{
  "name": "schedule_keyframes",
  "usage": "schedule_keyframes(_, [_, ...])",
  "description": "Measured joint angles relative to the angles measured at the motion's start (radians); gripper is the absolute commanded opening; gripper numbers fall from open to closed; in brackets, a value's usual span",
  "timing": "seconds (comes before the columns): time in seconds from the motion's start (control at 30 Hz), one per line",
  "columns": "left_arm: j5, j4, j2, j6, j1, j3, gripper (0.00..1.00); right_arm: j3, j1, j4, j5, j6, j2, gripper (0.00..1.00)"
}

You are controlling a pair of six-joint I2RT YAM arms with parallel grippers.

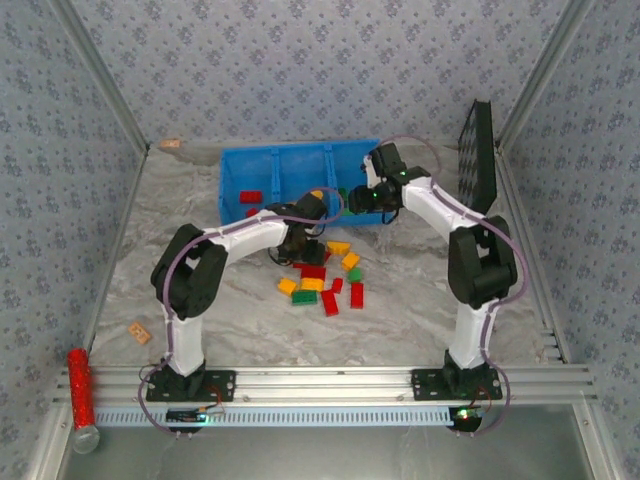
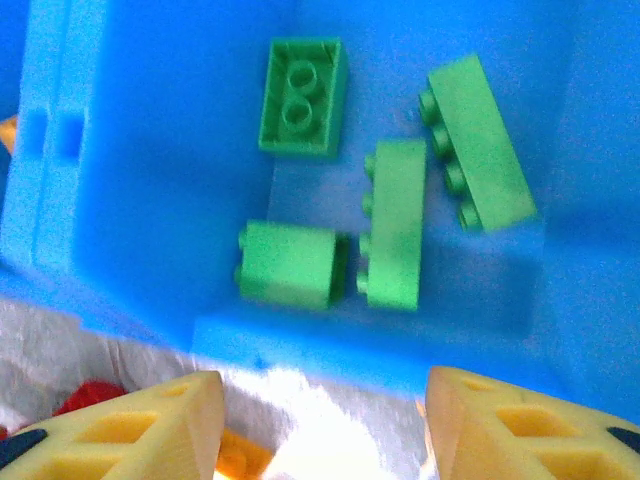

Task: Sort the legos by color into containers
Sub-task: Pick up the lego from the center of the table, then place the lego in the container.

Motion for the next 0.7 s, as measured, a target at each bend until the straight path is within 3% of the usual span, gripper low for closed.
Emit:
schedule_keyframes(0.2, [0.003, -0.013, -0.042, 0.004, 0.032, -0.017, 0.64, -0.191, 0.040, -0.034, 0.021, 0.039, -0.222, 0.60])
schedule_keyframes(0.37, [0.004, -0.047, -0.111, 0.018, 0.075, -0.003, 0.64, -0.354, 0.161, -0.076, 0.064, 0.129, -0.349, 0.61])
schedule_keyframes(0.53, [0.007, -0.072, -0.146, 0.050, 0.148, 0.087, 0.64, -0.486, 0.272, -0.085, 0.059, 0.249, -0.382, 0.62])
schedule_keyframes(0.7, [0.006, -0.071, -0.168, 0.076, 0.241, 0.158, 0.63, -0.509, 0.355, -0.079, 0.058, 0.346, -0.382, 0.63])
